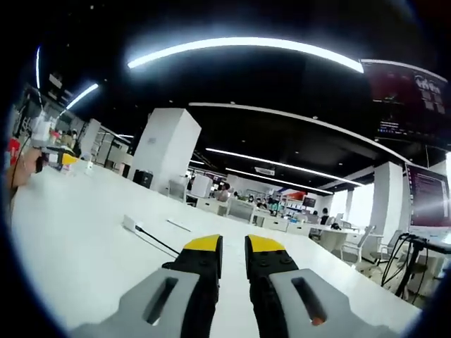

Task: Plug the desk Type‑C cable into the charger adapter.

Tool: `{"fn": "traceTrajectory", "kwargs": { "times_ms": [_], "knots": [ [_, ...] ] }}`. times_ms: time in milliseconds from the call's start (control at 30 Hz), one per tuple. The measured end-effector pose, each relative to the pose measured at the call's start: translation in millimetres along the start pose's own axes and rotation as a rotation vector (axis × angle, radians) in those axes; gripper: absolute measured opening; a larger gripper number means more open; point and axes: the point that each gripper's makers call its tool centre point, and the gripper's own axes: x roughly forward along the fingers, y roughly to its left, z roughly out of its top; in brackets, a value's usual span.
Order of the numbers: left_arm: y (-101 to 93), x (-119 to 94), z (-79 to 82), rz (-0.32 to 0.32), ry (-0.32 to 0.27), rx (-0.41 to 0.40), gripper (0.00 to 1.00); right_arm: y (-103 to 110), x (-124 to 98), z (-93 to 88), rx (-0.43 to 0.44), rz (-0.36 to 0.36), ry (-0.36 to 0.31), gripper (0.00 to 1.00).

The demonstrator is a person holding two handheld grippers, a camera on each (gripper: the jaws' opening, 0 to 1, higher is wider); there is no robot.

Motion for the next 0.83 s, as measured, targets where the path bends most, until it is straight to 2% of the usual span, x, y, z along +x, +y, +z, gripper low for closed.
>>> {"fn": "traceTrajectory", "kwargs": {
  "times_ms": [100,267,533,833],
  "knots": [
    [-0.2,0,0.2,-0.005,-0.004,-0.004,0.44,3,1,-1.7,0.021,0.017,0.004,0.13],
    [-0.7,0,4.3,-0.009,-0.027,-0.001,0.49,3,2,-5.5,-0.004,0.0,0.025,0.13],
    [1.1,1,-0.8,0.002,0.001,0.008,0.52,10,5,-15.8,-0.049,0.02,0.086,0.15],
    [-0.9,2,-5.2,-0.014,0.019,-0.02,0.55,15,6,-17.8,-0.092,0.033,0.101,0.17]
  ]
}}
